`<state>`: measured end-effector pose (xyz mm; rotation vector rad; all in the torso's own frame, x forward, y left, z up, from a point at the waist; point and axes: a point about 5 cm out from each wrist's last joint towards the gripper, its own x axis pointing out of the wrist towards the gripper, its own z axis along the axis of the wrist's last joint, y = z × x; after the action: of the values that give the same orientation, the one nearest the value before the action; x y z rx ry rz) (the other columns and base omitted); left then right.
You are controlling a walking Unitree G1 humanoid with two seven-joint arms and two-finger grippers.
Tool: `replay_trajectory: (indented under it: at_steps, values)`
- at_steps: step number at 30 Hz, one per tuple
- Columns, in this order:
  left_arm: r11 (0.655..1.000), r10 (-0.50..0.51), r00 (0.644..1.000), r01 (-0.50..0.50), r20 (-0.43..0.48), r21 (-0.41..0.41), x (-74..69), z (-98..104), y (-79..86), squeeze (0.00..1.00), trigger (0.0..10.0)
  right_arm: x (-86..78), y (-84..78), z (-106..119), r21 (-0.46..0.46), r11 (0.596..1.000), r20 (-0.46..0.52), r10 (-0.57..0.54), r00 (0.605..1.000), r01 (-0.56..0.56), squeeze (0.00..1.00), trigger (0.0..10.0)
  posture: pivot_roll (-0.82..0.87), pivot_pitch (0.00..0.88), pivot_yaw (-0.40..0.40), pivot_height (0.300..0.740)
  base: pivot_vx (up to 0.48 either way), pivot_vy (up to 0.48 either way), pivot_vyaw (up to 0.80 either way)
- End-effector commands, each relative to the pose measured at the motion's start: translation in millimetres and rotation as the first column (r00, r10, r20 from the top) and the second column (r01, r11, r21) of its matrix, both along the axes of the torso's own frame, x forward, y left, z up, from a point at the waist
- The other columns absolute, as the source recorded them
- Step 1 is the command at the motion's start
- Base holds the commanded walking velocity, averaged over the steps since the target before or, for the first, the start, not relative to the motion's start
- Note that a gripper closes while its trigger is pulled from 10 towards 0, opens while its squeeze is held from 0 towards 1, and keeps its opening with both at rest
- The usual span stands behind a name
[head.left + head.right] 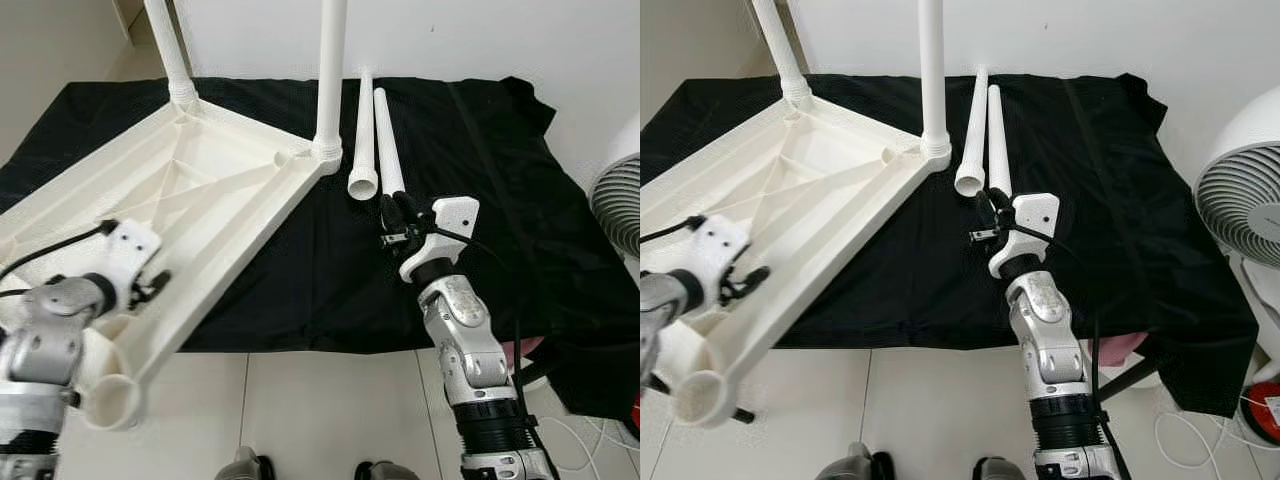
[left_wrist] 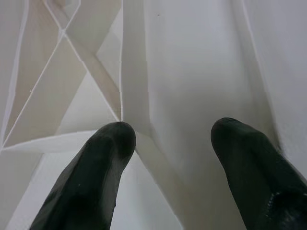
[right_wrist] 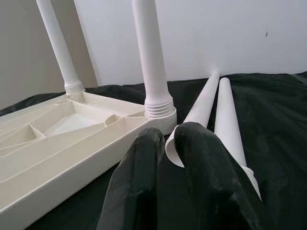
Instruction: Building children table
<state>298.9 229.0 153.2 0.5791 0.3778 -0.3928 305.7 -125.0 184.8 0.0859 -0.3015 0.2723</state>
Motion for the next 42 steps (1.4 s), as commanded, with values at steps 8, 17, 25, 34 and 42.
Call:
replay_trajectory:
  at_steps: [8,17,25,34,42]
  values:
    - [0.995,-0.034,0.999,0.03,-0.035,-0.091,5.8,-9,-26.8,0.0,10.0,-0.1,1.2,-1,0.004,1.0,0.004,-0.006,1.0,0.006,0.0,10.0,-0.06,0.108,0.064,0.74,0.0,0.0,0.0]
    - [0.983,-0.02,0.999,0.027,0.042,-0.18,1.5,14,22.6,0.0,10.0,-0.9,1.3,-3,0.0,1.0,0.0,-0.004,1.0,0.004,0.0,10.0,-0.05,0.109,0.059,0.74,0.0,0.0,0.0]
    - [0.965,-0.153,0.986,0.162,0.06,-0.206,-14.7,25,27.3,0.0,10.0,-1.0,2.7,-3,0.001,1.0,-0.003,0.004,1.0,-0.004,0.0,10.0,-0.04,0.105,0.054,0.74,0.0,0.0,0.0]
    - [0.921,-0.306,0.949,0.276,-0.072,-0.276,-43.3,21,37.8,0.96,10.0,-1.2,4.7,-4,-0.002,1.0,-0.003,0.015,1.0,-0.015,0.0,10.0,-0.03,0.113,0.047,0.74,0.0,0.0,0.0]
    - [0.93,-0.317,0.924,0.26,-0.214,-0.258,-63.1,13,61.7,0.0,10.0,-1.1,2.8,-4,-0.006,1.0,-0.005,0.009,1.0,-0.009,0.0,10.0,-0.04,0.119,0.045,0.74,0.0,0.0,0.0]
